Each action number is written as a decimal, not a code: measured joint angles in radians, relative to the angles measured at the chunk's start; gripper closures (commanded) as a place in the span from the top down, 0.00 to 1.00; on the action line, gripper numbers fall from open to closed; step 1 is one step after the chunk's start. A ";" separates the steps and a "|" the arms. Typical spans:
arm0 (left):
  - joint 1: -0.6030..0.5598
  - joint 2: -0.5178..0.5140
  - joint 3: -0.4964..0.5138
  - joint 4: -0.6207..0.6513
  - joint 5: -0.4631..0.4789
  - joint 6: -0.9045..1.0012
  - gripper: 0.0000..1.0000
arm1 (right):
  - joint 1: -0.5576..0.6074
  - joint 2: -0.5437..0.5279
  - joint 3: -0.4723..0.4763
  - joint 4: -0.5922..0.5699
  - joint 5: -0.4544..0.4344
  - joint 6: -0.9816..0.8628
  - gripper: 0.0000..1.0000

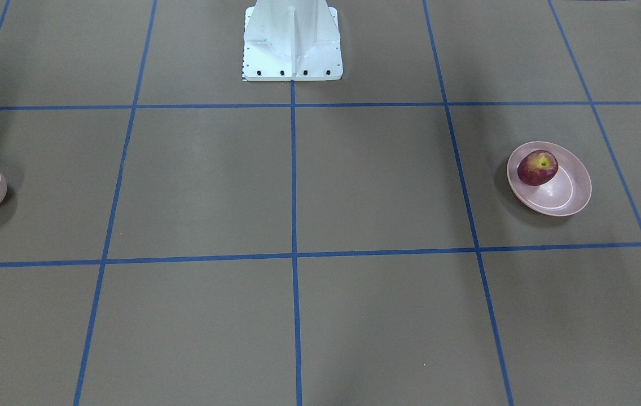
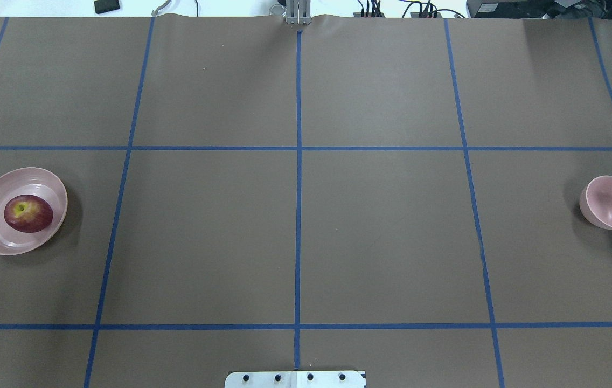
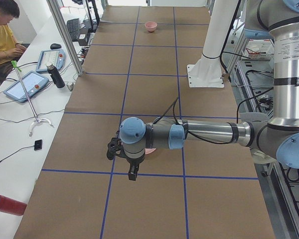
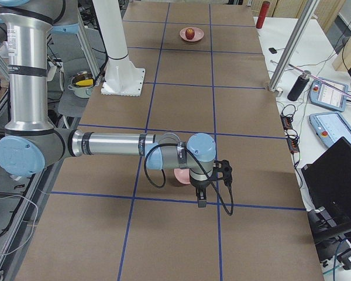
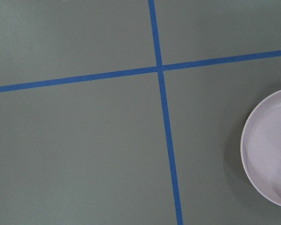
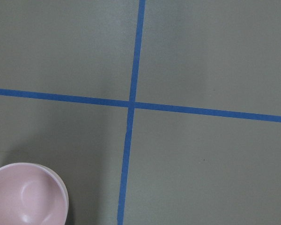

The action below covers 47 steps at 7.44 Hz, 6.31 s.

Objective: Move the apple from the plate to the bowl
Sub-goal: 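Lower the right gripper toward the small pink bowl's rim, then grasp the pink bowl's rim with the right gripper and lift it, then carry the pink bowl with the right gripper to the table center, then release the pink bowl and withdraw the right gripper away from it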

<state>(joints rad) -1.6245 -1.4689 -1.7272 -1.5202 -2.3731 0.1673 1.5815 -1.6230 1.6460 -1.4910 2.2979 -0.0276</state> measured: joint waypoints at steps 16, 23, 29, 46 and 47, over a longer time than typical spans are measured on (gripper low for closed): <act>0.000 -0.001 -0.011 -0.005 -0.001 0.013 0.98 | -0.374 -0.111 -0.132 0.633 -0.003 0.485 0.00; 0.002 0.001 -0.005 -0.006 -0.002 0.013 0.98 | -0.340 -0.018 -0.057 0.509 0.112 0.511 0.00; 0.006 0.002 -0.003 -0.009 -0.002 0.011 0.98 | -0.725 0.467 0.131 0.159 -0.140 1.243 0.00; 0.007 -0.067 -0.010 -0.024 -0.004 0.007 0.98 | -0.772 0.672 0.022 0.069 -0.265 1.282 1.00; 0.007 -0.077 -0.005 -0.024 -0.007 0.009 0.98 | -0.684 0.638 0.022 0.034 -0.203 1.150 1.00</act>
<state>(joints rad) -1.6170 -1.5458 -1.7322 -1.5447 -2.3800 0.1761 0.8971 -0.9854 1.6677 -1.4567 2.0952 1.1221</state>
